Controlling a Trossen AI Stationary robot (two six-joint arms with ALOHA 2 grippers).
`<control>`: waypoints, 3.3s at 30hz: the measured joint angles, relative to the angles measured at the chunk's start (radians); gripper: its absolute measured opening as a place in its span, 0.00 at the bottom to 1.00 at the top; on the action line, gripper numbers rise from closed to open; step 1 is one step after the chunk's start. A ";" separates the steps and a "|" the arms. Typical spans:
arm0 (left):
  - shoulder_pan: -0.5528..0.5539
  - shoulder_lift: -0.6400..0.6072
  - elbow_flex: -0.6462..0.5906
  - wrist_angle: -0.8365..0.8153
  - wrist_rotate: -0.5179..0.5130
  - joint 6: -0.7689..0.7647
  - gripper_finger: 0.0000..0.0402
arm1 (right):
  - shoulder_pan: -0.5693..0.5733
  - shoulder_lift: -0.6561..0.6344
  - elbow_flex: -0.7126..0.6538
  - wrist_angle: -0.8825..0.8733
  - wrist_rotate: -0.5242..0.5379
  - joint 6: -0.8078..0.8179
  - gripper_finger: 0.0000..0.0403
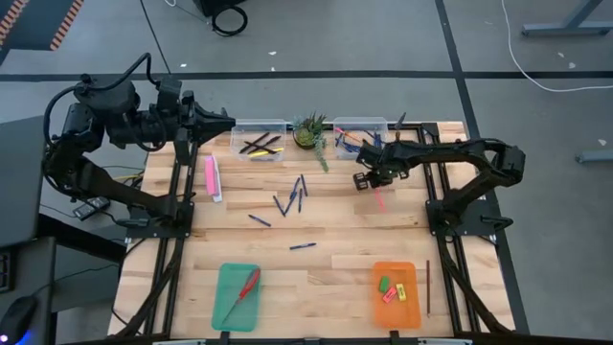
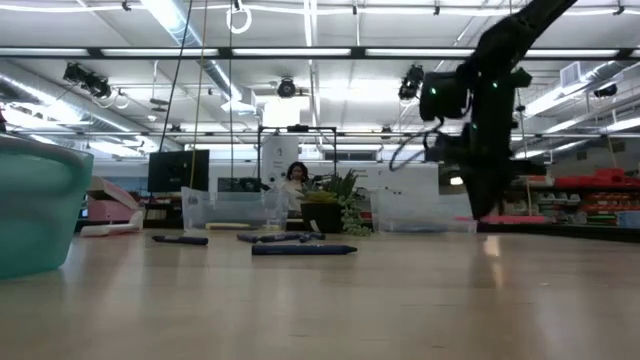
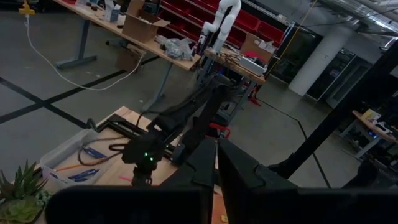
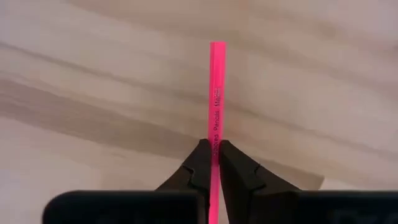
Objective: Sort crayons/erasers/pens/pencils in bins
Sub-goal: Put the pink pencil into the right transparent bin, then put the blue crayon into the right transparent bin
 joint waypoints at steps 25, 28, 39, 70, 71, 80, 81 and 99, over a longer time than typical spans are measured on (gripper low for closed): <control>0.000 0.000 0.000 0.000 0.001 0.001 0.06 | -0.222 0.226 0.663 -0.064 0.072 -0.963 0.02; 0.000 0.000 0.000 0.000 0.001 0.001 0.05 | -0.233 0.297 0.722 -0.108 0.071 -1.006 0.02; 0.000 0.000 0.000 0.000 0.000 0.009 0.05 | -0.234 0.323 0.764 -0.140 0.011 -0.807 0.03; 0.018 0.092 0.000 -0.515 -0.121 -0.206 0.20 | 0.223 0.163 0.765 -0.235 -0.198 -0.212 0.33; 0.016 0.104 -0.006 -0.545 -0.099 -0.161 0.22 | 0.229 0.138 0.765 -0.244 -0.192 -0.230 0.33; -0.002 0.184 -0.220 -0.654 0.077 0.320 0.39 | 0.307 -0.051 0.765 -0.285 -0.172 -0.361 0.33; -0.003 0.183 -0.266 -0.626 0.096 0.370 0.40 | 0.318 -0.068 0.765 -0.287 -0.172 -0.361 0.33; -0.081 0.146 -1.031 -0.025 0.160 0.612 0.46 | 0.676 -0.188 0.765 -0.458 0.143 -0.021 0.32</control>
